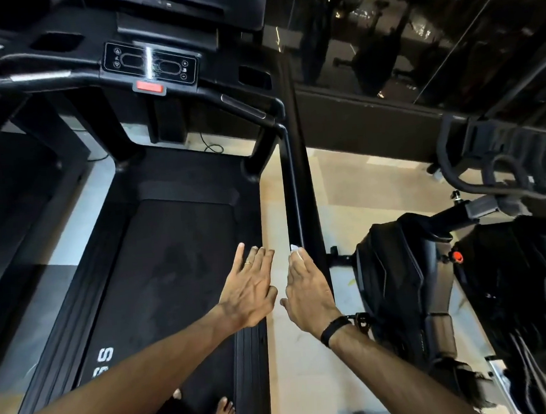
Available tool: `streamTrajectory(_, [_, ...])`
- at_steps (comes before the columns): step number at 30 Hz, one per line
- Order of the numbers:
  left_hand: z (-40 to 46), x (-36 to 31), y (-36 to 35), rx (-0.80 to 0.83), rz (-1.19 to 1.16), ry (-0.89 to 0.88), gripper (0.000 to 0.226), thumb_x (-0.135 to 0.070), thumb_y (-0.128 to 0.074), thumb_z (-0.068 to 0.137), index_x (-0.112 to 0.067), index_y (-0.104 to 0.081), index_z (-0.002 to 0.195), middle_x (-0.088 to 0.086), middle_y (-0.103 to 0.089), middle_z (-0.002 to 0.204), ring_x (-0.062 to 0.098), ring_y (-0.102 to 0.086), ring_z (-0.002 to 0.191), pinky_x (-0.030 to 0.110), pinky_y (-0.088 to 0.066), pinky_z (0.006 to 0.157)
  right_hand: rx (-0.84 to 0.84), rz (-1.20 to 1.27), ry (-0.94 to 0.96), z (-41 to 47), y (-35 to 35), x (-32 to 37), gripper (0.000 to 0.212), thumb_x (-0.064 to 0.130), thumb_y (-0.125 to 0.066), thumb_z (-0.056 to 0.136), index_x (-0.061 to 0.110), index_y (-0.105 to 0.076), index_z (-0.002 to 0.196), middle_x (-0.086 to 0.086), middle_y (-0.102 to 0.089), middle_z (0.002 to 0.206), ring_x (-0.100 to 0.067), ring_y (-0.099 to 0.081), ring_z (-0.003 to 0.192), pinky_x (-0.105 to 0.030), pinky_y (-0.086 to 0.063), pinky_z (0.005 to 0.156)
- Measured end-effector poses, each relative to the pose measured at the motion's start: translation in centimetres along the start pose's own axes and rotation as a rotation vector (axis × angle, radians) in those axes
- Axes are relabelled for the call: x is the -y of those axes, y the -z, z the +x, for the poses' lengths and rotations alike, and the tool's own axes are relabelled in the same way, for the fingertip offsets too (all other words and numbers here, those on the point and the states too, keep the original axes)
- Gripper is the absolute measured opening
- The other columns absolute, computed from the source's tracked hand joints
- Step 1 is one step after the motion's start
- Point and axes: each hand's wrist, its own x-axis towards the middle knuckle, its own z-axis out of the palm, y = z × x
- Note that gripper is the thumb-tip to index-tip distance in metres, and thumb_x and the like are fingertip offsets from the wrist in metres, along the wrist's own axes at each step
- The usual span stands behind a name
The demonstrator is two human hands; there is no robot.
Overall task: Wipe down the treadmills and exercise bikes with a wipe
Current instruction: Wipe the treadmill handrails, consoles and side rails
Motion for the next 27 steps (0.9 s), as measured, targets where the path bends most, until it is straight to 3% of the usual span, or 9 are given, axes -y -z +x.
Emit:
streamTrajectory(5, [-1.4,-0.4,0.2,0.035,0.023,-0.014,0.083,-0.039,-0.009,0.083,0.002,-0.019,0.154,0.021,-0.03,0.158,0.034,-0.024,0.149,0.05,0.01,0.122,0.0,0.058,-0.048,-1.6,0.1,0.8,0.08,0.052,-0.013,0.104,-0.012,-0.014,0.151,-0.032,-0.014,0.16,-0.047,0.005,0.151,-0.058,0.006,0.12])
streamTrajectory(10, [-4.1,-0.3,0.0,0.057,-0.035,0.027,0.082,-0.038,-0.006,0.083,0.0,-0.015,0.155,0.02,-0.027,0.159,0.032,-0.02,0.151,0.05,0.011,0.122,0.064,0.092,-0.005,-2.2,0.8,0.9,0.08,0.054,-0.015,0.104,-0.01,-0.025,0.151,-0.028,-0.025,0.158,-0.043,-0.003,0.152,-0.057,0.007,0.121])
streamTrajectory(13, [-4.0,-0.8,0.2,0.035,-0.102,0.049,0.07,-0.035,-0.031,0.092,0.0,-0.022,0.152,0.019,-0.034,0.155,0.032,-0.025,0.148,0.052,0.006,0.123,0.107,0.09,0.054,-2.1,1.2,-0.1,0.079,0.058,-0.019,0.103,-0.004,-0.032,0.151,-0.023,-0.029,0.159,-0.04,-0.007,0.152,-0.055,0.005,0.122])
streamTrajectory(16, [-2.7,-0.9,0.6,-0.06,-0.113,0.048,0.067,-0.031,-0.052,0.088,0.001,-0.035,0.145,0.02,-0.047,0.142,0.034,-0.041,0.138,0.054,-0.001,0.123,0.185,0.05,0.126,-0.9,1.9,-0.8,0.079,0.061,-0.02,0.102,0.001,-0.035,0.151,-0.021,-0.031,0.159,-0.037,-0.011,0.152,-0.053,0.007,0.123])
streamTrajectory(20, [-0.4,-0.4,1.3,-0.054,-0.127,0.105,0.074,-0.034,-0.053,0.09,0.001,-0.026,0.15,0.02,-0.037,0.151,0.033,-0.031,0.144,0.055,-0.001,0.123,0.231,0.011,0.122,2.3,1.7,-2.0,0.08,0.063,-0.019,0.102,0.004,-0.03,0.154,-0.019,-0.025,0.162,-0.034,-0.007,0.153,-0.052,0.011,0.122])
streamTrajectory(24, [2.4,1.4,-0.1,-0.075,-0.121,0.197,0.07,-0.035,-0.054,0.088,-0.001,-0.034,0.146,0.018,-0.043,0.145,0.032,-0.035,0.141,0.052,-0.002,0.122,0.283,-0.042,0.167,7.3,1.1,-4.1,0.078,0.062,-0.016,0.102,0.006,-0.027,0.156,-0.02,-0.02,0.163,-0.035,-0.005,0.154,-0.053,0.006,0.123])
streamTrajectory(27, [5.0,3.0,-0.8,-0.06,-0.15,0.304,0.071,-0.035,-0.052,0.091,-0.001,-0.03,0.15,0.02,-0.037,0.153,0.033,-0.029,0.146,0.051,0.003,0.122,0.261,-0.079,0.175,12.9,0.5,-7.0,0.077,0.063,-0.017,0.102,0.008,-0.03,0.154,-0.018,-0.024,0.162,-0.036,-0.009,0.153,-0.053,0.004,0.123])
